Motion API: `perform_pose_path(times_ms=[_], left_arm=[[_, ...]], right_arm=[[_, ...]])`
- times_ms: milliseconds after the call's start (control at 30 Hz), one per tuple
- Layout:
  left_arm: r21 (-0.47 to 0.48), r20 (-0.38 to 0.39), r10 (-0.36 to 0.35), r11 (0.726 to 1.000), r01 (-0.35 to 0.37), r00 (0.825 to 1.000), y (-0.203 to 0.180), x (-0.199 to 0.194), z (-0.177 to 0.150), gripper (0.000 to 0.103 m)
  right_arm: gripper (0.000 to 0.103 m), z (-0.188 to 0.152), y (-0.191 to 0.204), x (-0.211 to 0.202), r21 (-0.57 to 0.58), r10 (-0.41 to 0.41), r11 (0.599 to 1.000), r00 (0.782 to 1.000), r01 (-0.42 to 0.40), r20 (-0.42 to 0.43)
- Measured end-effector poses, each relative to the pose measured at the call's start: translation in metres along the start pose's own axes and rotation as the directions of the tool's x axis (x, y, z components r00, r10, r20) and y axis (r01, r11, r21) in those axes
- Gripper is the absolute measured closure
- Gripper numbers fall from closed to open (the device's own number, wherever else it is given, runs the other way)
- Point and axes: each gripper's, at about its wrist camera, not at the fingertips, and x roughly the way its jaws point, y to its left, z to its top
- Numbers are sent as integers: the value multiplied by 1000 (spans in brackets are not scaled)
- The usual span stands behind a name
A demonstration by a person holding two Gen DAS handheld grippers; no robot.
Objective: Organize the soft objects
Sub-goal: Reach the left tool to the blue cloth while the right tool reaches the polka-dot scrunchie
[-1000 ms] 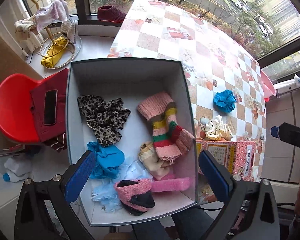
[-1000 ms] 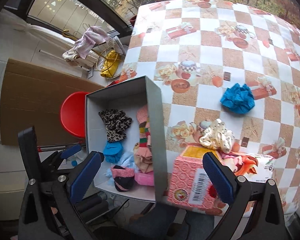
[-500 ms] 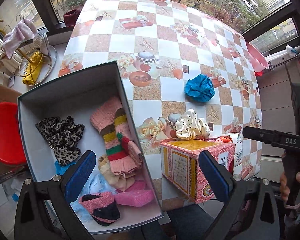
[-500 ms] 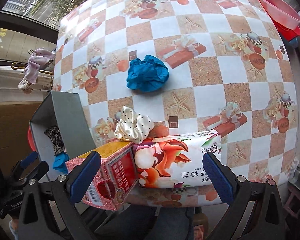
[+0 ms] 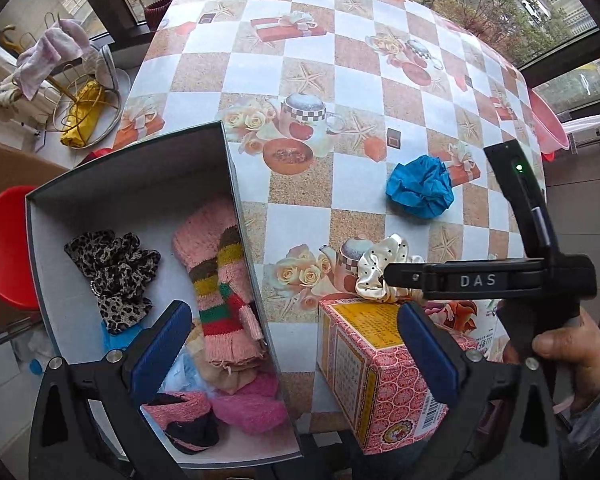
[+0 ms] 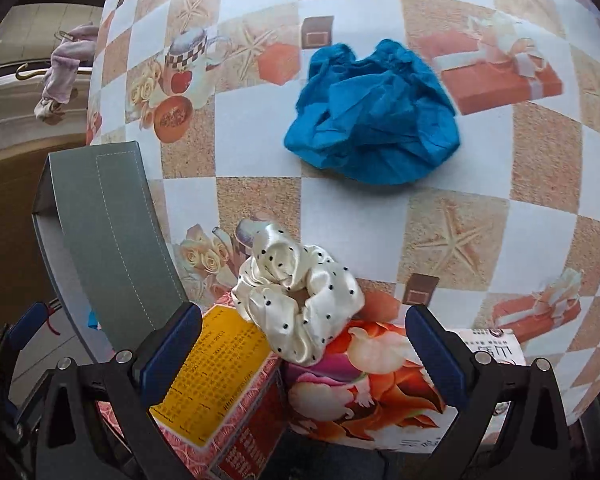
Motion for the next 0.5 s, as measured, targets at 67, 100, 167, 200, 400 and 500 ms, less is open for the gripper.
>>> perform_pose_path(times_ms=[67, 100, 167, 200, 400, 500], left_arm=[[-14, -6, 11, 1000, -11, 1000, 0, 2, 3, 0], [-17, -8, 16, 1000, -16, 1000, -1, 2, 4, 0], [-23, -8, 26, 999, -26, 1000, -2, 2, 8, 0], [-26, -7, 31, 999, -31, 999, -3, 1, 10, 0], [-28, -1, 54, 998, -54, 999, -17, 1, 28, 0], [-11, 4, 59, 998, -59, 998, -31, 2, 38, 0]], right_arm=[[0, 6, 7, 15, -23, 12, 1000, 998, -13, -55], [0, 7, 10, 22, -29, 14, 999, 997, -16, -78], [0, 10, 12, 32, -37, 14, 999, 994, -18, -105], [0, 10, 12, 35, -36, 12, 999, 994, -16, -113], [42, 8, -2, 44, 6, 43, 999, 990, -42, -136], [59, 5, -13, 43, 14, 66, 998, 989, -65, -132]])
